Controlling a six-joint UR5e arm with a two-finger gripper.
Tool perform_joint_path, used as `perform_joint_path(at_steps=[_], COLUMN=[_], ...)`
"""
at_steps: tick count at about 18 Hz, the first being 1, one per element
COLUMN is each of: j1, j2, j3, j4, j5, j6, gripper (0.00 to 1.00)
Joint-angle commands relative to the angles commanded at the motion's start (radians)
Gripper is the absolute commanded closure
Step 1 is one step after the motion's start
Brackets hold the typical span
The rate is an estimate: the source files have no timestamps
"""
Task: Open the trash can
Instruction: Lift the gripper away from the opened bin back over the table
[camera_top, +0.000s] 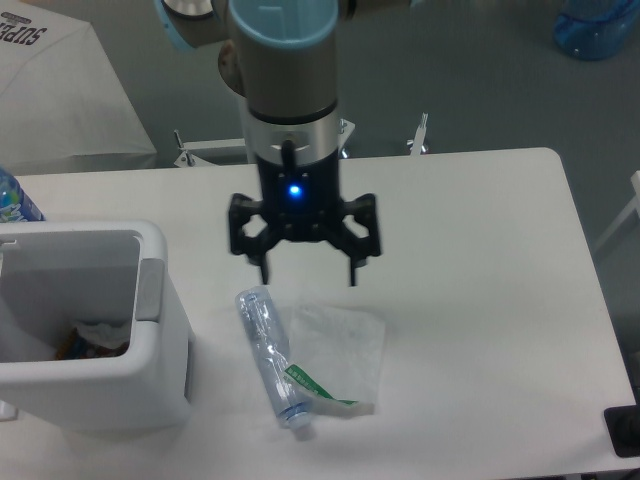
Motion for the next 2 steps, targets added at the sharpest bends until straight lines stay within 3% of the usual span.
perform_joint_path(at_steps=[2], j1=[0.014], j2=[-0.002], j3=[0.000], j4=[0.000], j5=[-0.001], j6=[0.020], gripper=[0.00])
